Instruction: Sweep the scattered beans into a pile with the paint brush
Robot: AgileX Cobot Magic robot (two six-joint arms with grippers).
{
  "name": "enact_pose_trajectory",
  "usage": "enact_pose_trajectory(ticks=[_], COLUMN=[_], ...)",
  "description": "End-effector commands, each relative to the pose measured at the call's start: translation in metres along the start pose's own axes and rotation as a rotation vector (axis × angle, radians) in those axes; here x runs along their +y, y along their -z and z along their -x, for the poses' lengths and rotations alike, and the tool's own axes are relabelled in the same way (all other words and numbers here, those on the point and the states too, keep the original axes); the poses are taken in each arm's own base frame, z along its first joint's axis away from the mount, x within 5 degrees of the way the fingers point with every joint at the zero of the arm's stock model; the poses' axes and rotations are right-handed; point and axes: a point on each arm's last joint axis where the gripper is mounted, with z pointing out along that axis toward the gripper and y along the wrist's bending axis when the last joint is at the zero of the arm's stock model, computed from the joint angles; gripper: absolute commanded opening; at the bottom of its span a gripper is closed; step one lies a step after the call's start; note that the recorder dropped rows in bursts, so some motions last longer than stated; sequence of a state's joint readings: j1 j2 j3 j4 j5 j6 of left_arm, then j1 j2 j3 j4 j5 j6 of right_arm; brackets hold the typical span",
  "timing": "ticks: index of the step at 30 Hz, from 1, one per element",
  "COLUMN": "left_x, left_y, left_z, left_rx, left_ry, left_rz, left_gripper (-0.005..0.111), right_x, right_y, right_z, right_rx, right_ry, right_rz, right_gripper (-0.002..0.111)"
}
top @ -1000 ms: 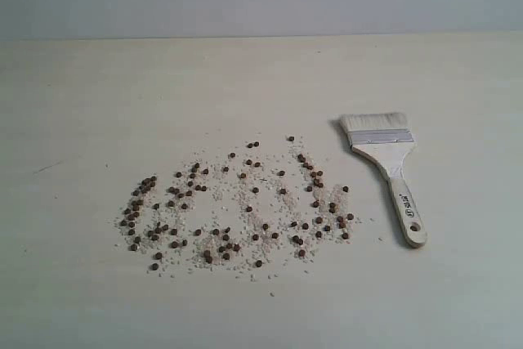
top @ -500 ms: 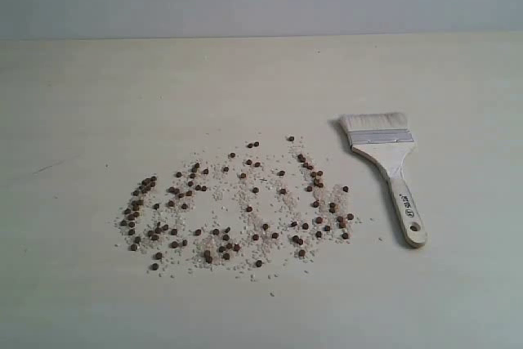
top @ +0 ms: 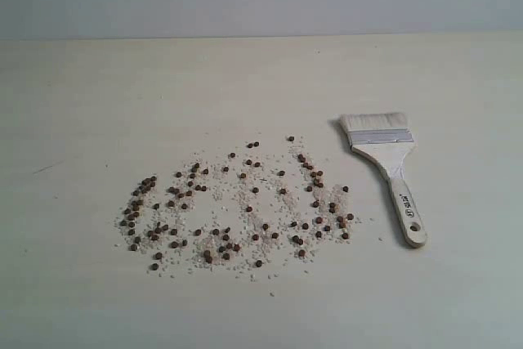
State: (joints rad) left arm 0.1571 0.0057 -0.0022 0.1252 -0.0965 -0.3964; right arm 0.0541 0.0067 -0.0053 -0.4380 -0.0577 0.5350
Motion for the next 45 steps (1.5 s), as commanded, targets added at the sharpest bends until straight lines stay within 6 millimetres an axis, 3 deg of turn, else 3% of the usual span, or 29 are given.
enact_pose_trajectory(ticks=[1,23,27,33,37,41,44,45], left_x=[0.000,0.000,0.000,0.000,0.000,0.000,0.000,0.000], left_y=[0.001,0.001,0.001,0.001,0.001,0.001,0.001,0.001], left_z=[-0.001,-0.001,-0.001,-0.001,-0.001,-0.001,-0.001,-0.001], left_rx=[0.002,0.002,0.002,0.002,0.002,0.002,0.002,0.002], left_ry=[0.004,0.004,0.004,0.004,0.004,0.004,0.004,0.004], left_rz=[-0.006,-0.006,-0.006,-0.006,-0.006,-0.006,-0.006,-0.006], left_gripper=[0.000,0.000,0.000,0.000,0.000,0.000,0.000,0.000], right_x=[0.001,0.001,0.007,0.007,0.008,0.002,0.002,0.002], right_y=[0.001,0.001,0.002,0.003,0.006,0.003,-0.008,-0.018], right_z=[0.000,0.001,0.010,0.019,0.027,0.028,0.041,0.055], right_rx=[-0.011,-0.022,-0.131,-0.218,-0.305,-0.113,0.003,0.059], right_ry=[0.002,-0.003,-0.011,-0.287,-0.334,-0.500,-0.364,-0.314], right_rz=[0.009,0.016,0.080,0.108,0.141,0.027,-0.026,-0.045], right_gripper=[0.000,0.000,0.000,0.000,0.000,0.000,0.000,0.000])
